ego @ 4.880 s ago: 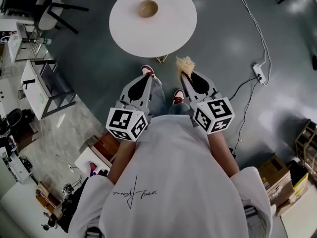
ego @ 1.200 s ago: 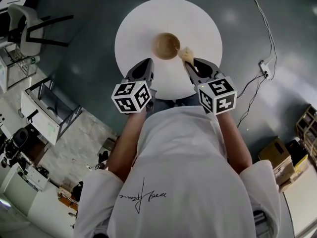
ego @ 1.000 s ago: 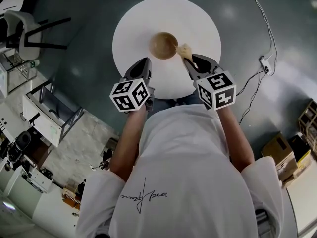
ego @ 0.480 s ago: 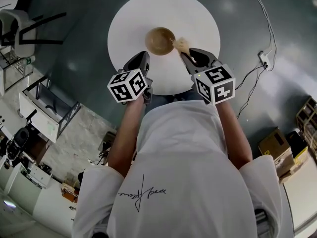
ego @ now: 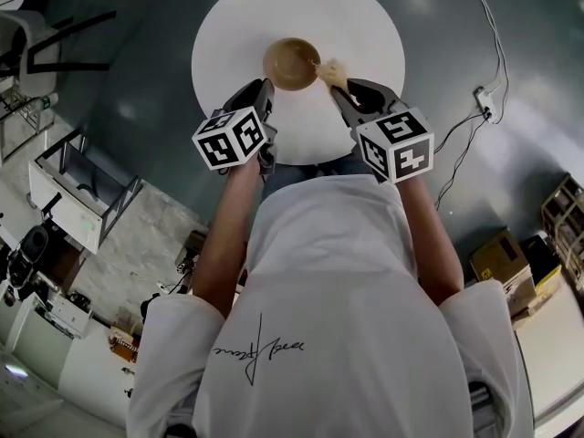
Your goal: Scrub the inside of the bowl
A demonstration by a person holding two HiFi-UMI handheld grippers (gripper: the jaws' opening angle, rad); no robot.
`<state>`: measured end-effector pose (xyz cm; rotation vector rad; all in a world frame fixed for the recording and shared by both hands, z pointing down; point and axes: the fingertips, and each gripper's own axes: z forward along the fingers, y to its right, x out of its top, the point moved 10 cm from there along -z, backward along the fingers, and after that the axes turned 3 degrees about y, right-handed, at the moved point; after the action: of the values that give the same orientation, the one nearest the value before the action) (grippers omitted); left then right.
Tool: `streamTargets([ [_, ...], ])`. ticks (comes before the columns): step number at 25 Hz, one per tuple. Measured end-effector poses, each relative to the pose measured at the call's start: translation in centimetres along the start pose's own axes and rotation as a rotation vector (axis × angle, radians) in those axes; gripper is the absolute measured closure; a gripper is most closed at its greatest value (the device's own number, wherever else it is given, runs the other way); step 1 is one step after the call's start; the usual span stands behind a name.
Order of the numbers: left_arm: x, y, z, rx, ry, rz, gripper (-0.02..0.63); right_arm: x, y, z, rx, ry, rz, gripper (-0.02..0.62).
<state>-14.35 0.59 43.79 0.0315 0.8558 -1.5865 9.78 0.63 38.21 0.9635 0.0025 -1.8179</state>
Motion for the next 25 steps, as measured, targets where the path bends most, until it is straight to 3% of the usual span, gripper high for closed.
streamTargets([
  [12,-0.7,-0.7,1.9,0.0,-0.033,-0.034,0.548,-0.6,0.5,0.5,0.004,-0.021,0.002,0.511],
  [18,-0.6,-0.7,2.2,0.021,-0.043,0.001,0.548,-0.8,0.7,0.8,-0.003,-0.02,0.036,0.511],
  [25,-1.1,-1.0,2.4,0.025,-0.048,-0.019,0.548,-1.3,1.1,1.7,-0.027,-0.024,0.042,0.511],
])
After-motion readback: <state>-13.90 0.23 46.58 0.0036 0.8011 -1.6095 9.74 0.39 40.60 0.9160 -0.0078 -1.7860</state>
